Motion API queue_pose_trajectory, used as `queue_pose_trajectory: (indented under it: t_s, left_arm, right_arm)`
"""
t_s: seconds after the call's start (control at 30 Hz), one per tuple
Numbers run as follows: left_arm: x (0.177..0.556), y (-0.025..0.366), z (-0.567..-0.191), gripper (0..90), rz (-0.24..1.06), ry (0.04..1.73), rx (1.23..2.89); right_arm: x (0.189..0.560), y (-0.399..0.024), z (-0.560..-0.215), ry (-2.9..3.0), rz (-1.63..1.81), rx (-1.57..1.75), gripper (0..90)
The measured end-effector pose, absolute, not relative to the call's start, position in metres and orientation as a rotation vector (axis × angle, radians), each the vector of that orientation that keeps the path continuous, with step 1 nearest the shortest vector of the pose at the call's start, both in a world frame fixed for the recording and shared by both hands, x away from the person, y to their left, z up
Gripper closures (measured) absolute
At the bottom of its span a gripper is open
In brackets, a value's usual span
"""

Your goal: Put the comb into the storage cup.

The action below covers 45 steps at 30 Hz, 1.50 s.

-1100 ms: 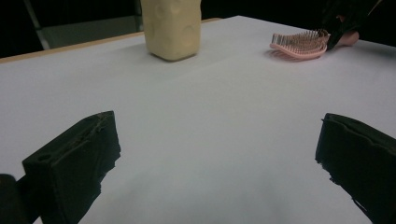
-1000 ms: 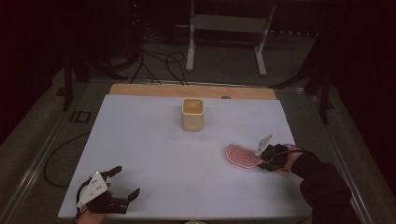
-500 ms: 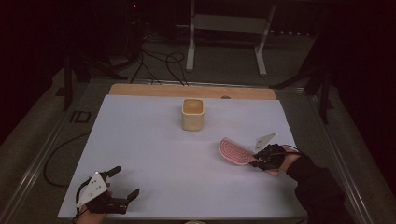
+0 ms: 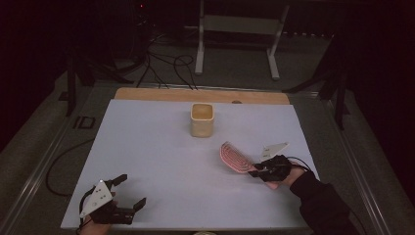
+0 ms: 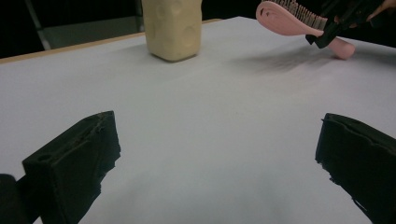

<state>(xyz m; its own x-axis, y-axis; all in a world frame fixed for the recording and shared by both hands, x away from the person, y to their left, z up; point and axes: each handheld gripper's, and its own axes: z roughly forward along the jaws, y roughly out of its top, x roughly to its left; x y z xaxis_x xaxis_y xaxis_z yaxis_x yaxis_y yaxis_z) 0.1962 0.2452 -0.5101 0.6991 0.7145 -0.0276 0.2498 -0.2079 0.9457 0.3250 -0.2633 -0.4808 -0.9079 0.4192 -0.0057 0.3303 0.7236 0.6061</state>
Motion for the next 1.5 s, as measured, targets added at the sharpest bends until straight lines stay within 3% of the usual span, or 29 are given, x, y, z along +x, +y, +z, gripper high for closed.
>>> queue_pose_trajectory:
  t_s: [0.7, 1.5]
  left_arm:
    - [0.196, 0.245, -0.51, 0.4, 0.511, 0.77, 1.777]
    - [0.196, 0.246, -0.51, 0.4, 0.514, 0.766, 1.78]
  right_arm:
    - [0.304, -0.243, -0.476, 2.541, 1.164, 0.924, 71.0]
    - [0.268, -0.241, -0.473, 2.254, 1.268, 1.043, 71.2]
